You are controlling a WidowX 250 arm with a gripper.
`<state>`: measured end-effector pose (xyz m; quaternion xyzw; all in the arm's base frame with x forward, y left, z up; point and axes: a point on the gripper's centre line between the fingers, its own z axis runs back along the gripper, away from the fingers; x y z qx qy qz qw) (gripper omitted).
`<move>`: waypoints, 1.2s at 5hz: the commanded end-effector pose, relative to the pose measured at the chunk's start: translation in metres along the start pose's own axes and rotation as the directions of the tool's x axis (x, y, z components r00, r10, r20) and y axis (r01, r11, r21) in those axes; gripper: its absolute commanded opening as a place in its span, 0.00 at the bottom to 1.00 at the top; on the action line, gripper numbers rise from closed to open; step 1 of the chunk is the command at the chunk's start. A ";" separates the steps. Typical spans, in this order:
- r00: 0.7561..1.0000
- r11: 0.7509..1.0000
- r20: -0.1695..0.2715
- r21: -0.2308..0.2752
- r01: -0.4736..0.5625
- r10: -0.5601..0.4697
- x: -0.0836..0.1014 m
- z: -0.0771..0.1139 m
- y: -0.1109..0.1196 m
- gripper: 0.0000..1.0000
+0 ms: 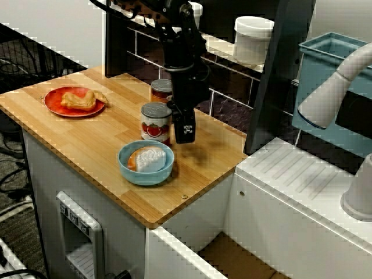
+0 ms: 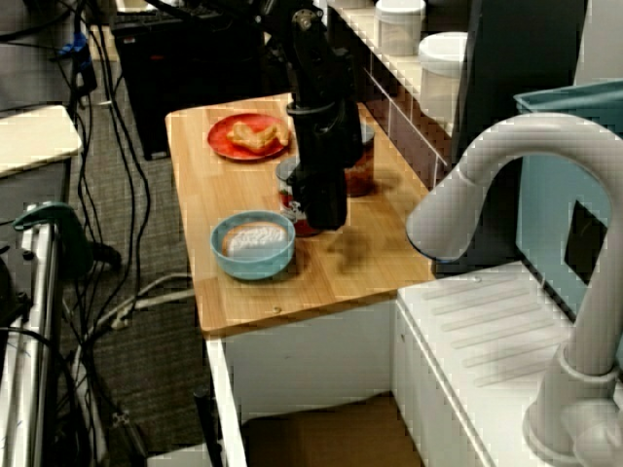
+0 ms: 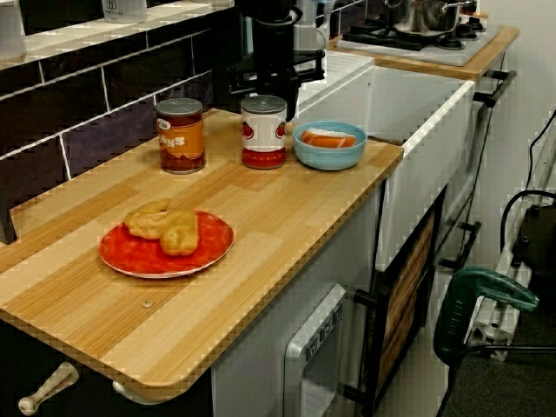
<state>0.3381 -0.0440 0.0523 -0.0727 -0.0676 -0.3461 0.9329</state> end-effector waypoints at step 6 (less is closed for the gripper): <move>0.997 0.995 0.016 0.069 -0.076 0.075 -0.072 0.057 0.067 0.00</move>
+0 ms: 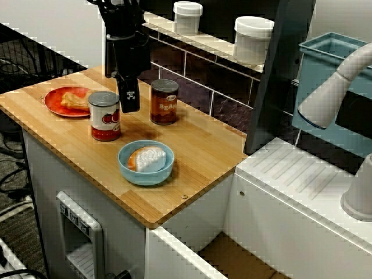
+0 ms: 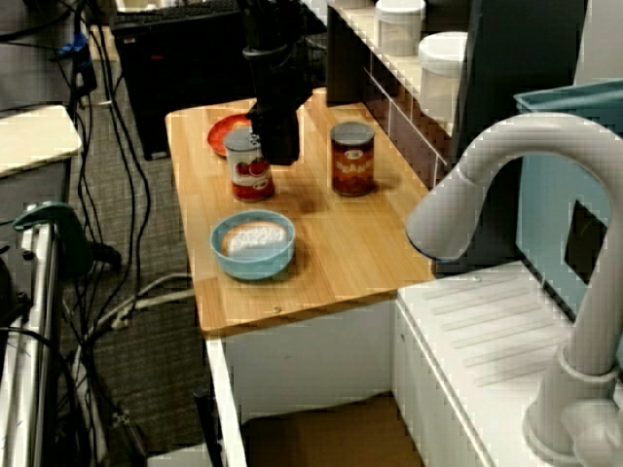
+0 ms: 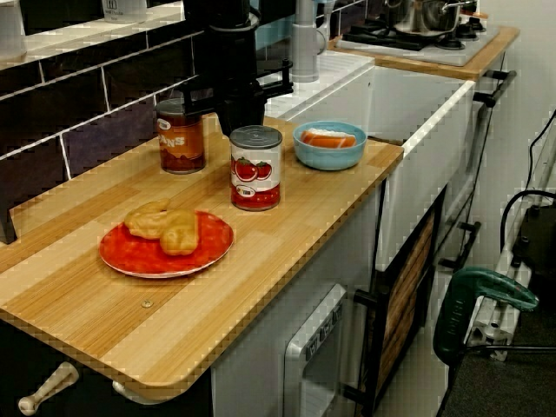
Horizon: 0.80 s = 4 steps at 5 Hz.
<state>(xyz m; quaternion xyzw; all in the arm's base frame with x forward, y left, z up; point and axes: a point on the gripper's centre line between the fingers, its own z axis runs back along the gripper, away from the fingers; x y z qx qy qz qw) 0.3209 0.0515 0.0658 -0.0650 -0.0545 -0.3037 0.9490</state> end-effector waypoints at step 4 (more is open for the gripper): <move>0.997 0.999 0.058 0.006 -0.044 0.043 0.013 0.037 0.013 0.00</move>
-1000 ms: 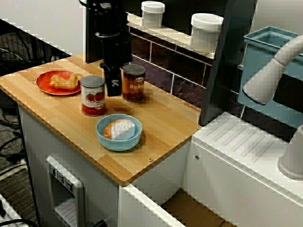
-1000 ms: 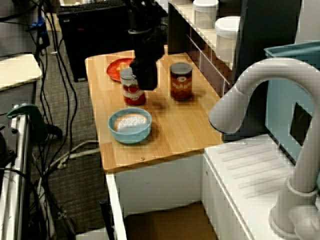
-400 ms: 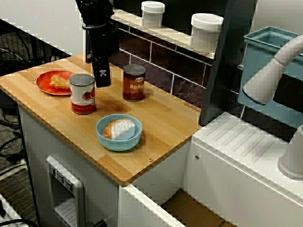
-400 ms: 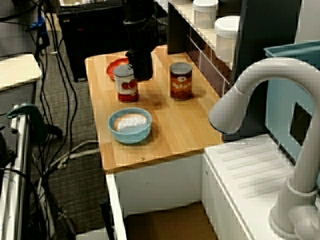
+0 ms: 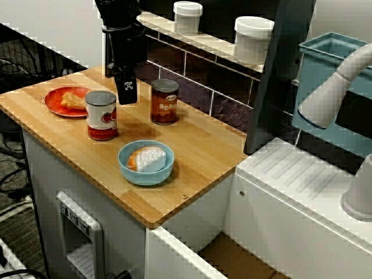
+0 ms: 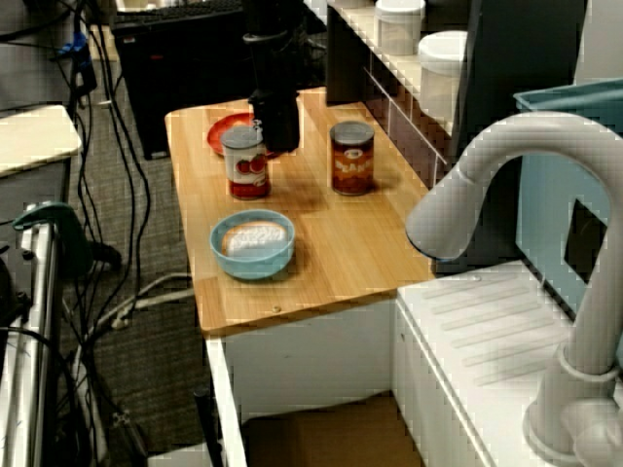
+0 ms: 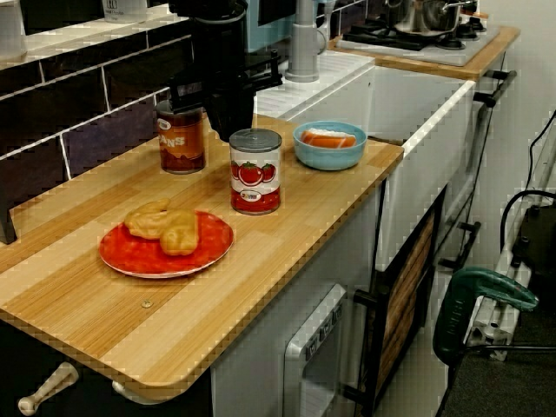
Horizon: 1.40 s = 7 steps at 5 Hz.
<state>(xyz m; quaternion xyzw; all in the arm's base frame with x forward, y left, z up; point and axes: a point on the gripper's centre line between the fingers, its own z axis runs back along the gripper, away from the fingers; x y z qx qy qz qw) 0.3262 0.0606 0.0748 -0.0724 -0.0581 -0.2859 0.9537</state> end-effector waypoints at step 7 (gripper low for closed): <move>0.998 0.995 -0.054 0.096 0.033 -0.028 -0.056 0.062 0.000 0.00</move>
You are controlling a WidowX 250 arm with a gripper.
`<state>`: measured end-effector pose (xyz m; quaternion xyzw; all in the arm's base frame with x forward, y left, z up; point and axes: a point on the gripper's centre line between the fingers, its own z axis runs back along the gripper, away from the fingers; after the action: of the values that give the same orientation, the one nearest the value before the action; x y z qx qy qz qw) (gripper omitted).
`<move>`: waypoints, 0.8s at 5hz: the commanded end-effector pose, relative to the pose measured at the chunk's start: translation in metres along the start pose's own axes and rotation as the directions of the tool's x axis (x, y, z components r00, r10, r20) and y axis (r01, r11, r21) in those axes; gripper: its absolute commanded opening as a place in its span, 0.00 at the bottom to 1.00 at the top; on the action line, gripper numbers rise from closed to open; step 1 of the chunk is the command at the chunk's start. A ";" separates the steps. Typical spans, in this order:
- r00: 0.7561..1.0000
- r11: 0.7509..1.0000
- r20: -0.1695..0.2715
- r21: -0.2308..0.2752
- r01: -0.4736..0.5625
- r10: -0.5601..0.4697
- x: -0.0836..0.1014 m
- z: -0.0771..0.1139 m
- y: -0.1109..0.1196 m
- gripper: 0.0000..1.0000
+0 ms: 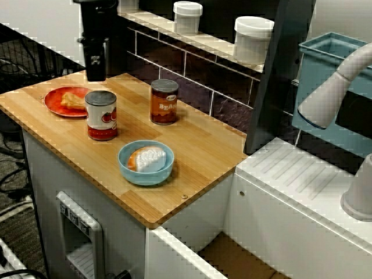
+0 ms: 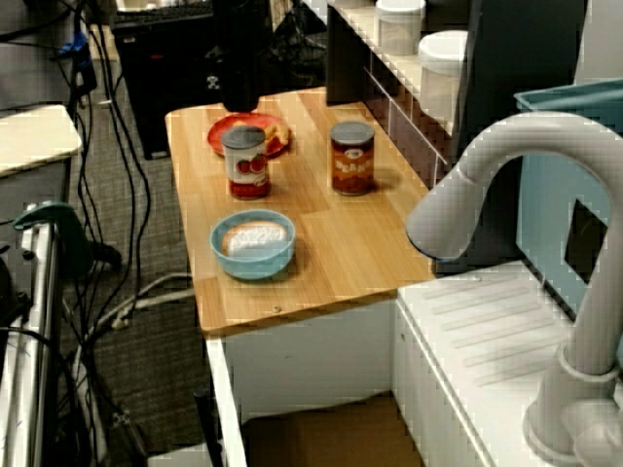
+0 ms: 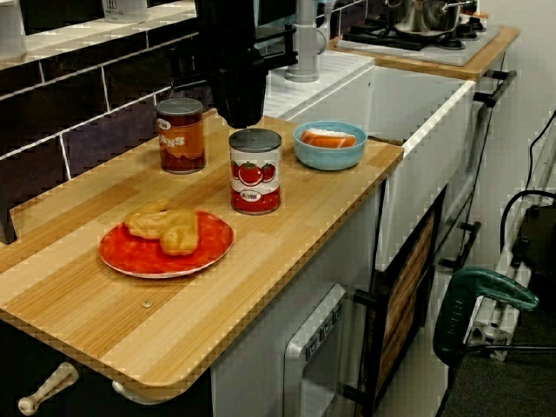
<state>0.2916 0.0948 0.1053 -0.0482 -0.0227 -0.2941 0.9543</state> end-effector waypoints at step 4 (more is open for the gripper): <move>0.999 0.994 -0.024 0.103 -0.046 0.049 -0.054 -0.006 -0.002 0.00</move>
<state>0.2476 0.1222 0.0858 -0.0027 -0.0130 -0.2678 0.9634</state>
